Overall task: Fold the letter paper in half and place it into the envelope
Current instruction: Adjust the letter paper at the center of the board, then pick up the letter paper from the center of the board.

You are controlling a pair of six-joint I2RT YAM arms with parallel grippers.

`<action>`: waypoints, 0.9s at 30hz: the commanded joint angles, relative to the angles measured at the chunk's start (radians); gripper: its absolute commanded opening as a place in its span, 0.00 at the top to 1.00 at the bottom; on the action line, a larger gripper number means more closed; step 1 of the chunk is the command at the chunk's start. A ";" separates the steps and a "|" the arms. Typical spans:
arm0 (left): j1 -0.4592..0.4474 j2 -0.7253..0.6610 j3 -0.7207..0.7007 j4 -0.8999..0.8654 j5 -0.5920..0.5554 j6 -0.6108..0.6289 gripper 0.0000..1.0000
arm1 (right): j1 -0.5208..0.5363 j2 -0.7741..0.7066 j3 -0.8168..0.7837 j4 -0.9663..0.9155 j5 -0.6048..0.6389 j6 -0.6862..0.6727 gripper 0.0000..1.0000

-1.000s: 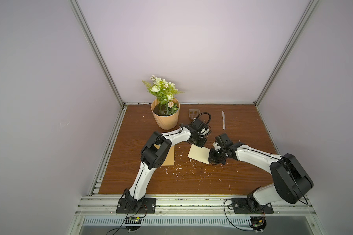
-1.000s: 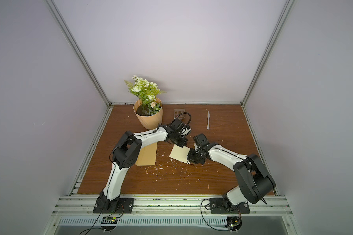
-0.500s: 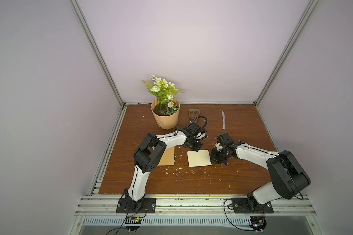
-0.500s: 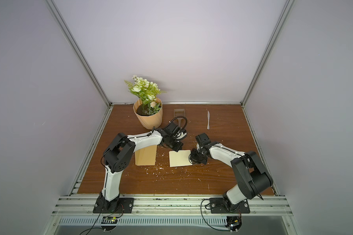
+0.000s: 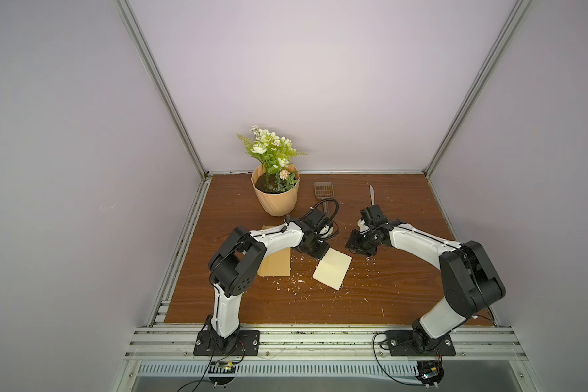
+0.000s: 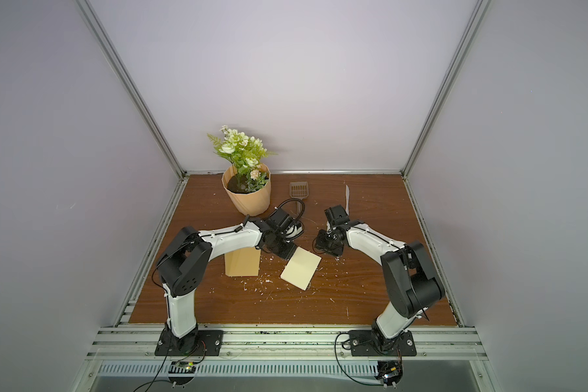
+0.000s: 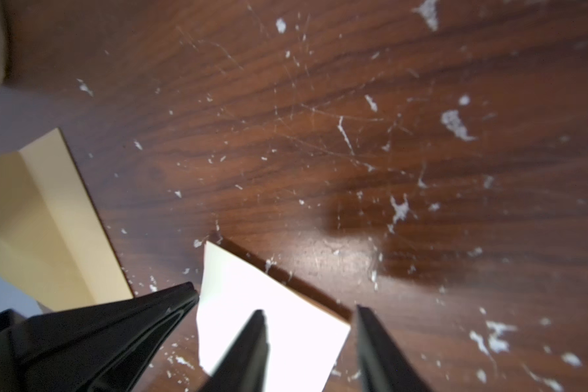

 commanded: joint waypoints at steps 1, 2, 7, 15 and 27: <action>0.010 -0.074 0.031 -0.048 -0.021 -0.023 1.00 | -0.002 -0.156 -0.041 -0.075 0.028 0.031 0.25; 0.018 -0.086 0.030 -0.050 -0.013 -0.027 1.00 | -0.003 -0.201 -0.078 -0.064 0.013 0.054 0.25; 0.029 -0.118 0.020 -0.083 0.023 -0.015 1.00 | -0.002 -0.341 -0.339 0.138 -0.216 0.165 0.20; 0.025 -0.108 -0.047 -0.078 0.109 0.005 1.00 | -0.002 -0.365 -0.522 0.399 -0.356 0.206 0.25; 0.017 -0.072 -0.143 -0.025 0.139 0.002 1.00 | -0.002 -0.229 -0.467 0.364 -0.363 0.126 0.35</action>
